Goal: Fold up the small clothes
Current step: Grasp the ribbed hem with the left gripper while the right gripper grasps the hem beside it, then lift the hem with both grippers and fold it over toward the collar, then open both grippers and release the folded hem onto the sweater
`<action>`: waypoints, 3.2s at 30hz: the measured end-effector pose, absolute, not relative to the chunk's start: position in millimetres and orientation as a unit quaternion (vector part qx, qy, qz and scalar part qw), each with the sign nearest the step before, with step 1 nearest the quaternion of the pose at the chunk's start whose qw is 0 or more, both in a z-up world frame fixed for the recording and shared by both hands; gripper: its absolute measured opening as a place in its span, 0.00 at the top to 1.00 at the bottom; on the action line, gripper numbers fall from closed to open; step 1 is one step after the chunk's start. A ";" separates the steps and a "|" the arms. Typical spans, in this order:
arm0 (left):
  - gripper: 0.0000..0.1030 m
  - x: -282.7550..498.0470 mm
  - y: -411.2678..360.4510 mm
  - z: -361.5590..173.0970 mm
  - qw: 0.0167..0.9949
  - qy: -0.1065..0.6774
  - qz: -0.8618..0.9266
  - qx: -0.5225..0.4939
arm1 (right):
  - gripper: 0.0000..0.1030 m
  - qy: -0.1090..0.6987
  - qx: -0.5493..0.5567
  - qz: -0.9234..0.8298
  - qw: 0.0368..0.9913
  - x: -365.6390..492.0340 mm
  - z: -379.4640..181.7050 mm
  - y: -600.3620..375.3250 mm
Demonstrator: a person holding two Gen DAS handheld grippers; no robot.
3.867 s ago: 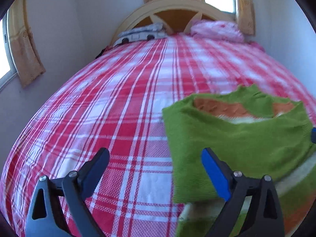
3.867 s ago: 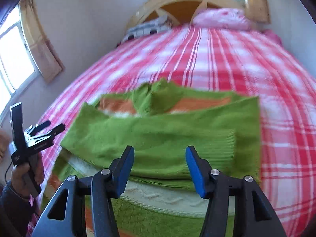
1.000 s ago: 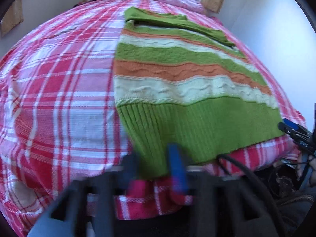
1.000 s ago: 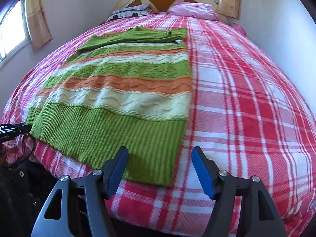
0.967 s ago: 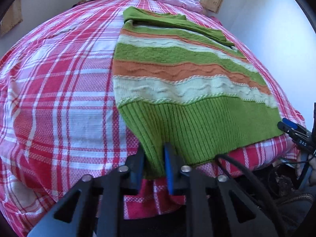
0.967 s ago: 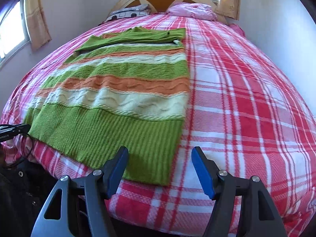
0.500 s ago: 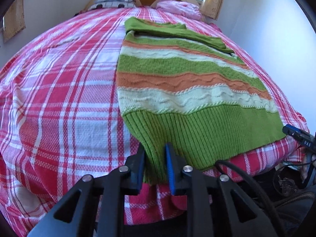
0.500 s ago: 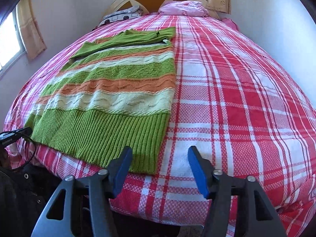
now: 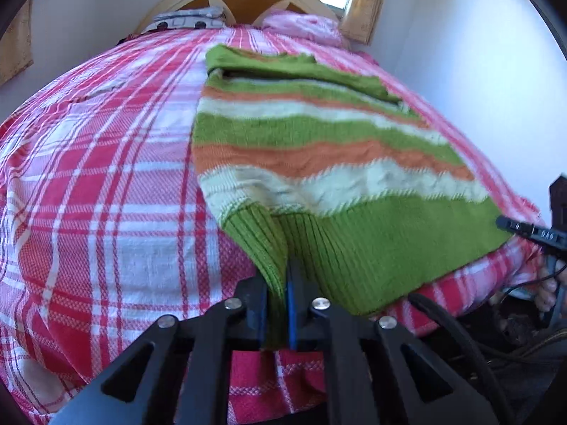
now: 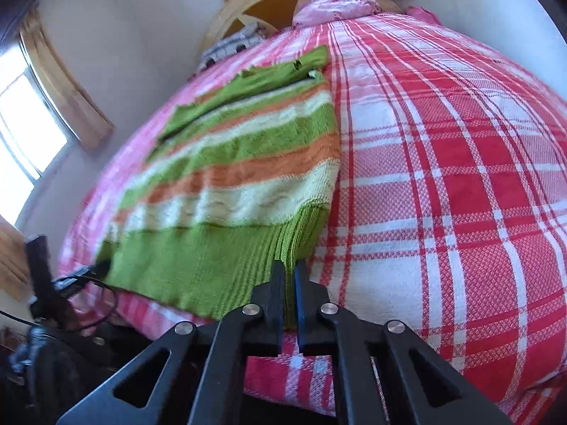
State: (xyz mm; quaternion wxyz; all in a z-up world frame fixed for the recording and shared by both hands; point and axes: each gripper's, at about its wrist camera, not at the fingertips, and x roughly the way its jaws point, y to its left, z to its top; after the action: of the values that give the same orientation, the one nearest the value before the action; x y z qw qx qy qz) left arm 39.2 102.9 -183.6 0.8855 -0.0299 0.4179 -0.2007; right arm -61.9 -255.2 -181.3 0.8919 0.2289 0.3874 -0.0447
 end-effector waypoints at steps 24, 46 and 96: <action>0.91 77.2 114.5 -126.9 0.908 0.326 -0.241 -0.108 | 0.97 0.276 0.313 0.005 0.909 -33.6 -128.1 -288.6; 0.91 183.3 112.5 -78.0 0.917 0.265 -0.243 -0.174 | 0.96 0.219 0.310 -0.008 0.925 72.2 -65.5 -337.8; 0.48 406.1 67.0 -145.6 0.898 0.387 -0.133 -0.159 | 0.47 0.363 0.247 -0.136 0.888 351.5 -151.2 -454.1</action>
State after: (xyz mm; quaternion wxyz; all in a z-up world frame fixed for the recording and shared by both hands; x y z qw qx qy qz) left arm 406.1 67.0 -145.6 0.8982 -0.1593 0.3874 -0.1331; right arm 351.5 -454.1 -151.2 0.8882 0.2472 0.3629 -0.1356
